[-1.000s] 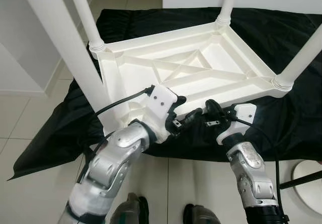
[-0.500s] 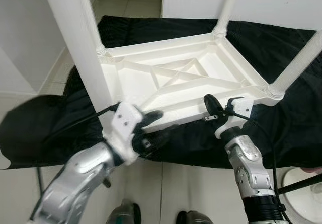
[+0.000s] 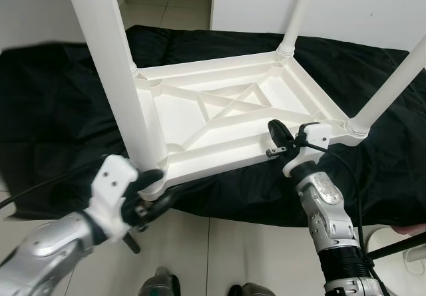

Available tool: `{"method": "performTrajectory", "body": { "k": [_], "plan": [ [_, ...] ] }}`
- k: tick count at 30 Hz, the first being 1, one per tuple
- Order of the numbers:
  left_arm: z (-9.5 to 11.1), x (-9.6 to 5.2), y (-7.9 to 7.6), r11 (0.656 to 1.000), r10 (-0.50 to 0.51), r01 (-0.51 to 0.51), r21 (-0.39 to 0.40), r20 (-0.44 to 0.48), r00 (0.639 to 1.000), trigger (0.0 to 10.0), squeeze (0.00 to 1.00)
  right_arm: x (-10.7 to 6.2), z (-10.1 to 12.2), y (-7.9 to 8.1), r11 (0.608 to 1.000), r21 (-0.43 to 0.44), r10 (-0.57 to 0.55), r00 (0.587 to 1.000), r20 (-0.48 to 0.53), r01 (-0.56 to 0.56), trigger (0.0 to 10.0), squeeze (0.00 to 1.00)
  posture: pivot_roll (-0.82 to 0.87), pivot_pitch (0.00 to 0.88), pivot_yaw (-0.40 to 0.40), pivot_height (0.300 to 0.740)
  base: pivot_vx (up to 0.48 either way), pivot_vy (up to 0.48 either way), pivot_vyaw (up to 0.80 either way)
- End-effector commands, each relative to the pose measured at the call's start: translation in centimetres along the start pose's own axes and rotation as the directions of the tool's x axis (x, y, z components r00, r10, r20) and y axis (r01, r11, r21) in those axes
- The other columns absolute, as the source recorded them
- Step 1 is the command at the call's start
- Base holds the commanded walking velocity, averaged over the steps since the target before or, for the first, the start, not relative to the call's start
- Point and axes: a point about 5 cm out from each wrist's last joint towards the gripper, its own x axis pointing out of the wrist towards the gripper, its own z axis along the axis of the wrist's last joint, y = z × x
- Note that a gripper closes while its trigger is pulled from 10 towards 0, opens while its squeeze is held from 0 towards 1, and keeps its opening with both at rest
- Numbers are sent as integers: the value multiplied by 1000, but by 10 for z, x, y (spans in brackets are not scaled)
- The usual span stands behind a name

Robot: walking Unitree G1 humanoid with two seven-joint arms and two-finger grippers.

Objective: Building children table

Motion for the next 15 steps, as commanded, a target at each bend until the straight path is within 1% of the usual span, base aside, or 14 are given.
{"method": "performTrajectory", "body": {
  "k": [1,4,7,10,12,14,15],
  "plan": [
    [-1,-16,1,982,-187,188,14,-52,981,10000,0,1,0,-3,1000,0,-4,1000,11,4,10000,0,152,43,-27,740,0,0,0],
    [0,-18,4,985,-169,170,16,-57,984,10000,0,1,0,-3,1000,-1,-3,1000,11,3,10000,0,152,43,-27,740,0,0,0],
    [-2,-22,13,995,-97,98,22,-76,992,10000,0,3,0,-4,1000,0,-5,1000,16,5,10000,0,157,40,-27,740,0,0,0],
    [-3,-24,16,996,-81,83,27,-83,993,10000,0,3,0,-5,1000,-1,-6,1000,18,6,10000,0,157,40,-27,740,0,0,0],
    [-3,-30,26,998,-24,30,56,-109,994,10000,0,4,-1,-3,1000,2,-3,1000,20,3,10000,0,164,39,-31,740,0,0,0],
    [-3,-30,26,998,-24,30,56,-109,994,10000,0,4,-1,-3,1000,2,-3,1000,20,3,10000,0,164,39,-31,740,0,0,0],
    [-3,-30,36,994,59,-48,98,-115,992,10000,0,6,-1,-2,1000,5,1,1000,23,-2,10000,0,163,34,-30,740,0,0,0]
  ]
}}
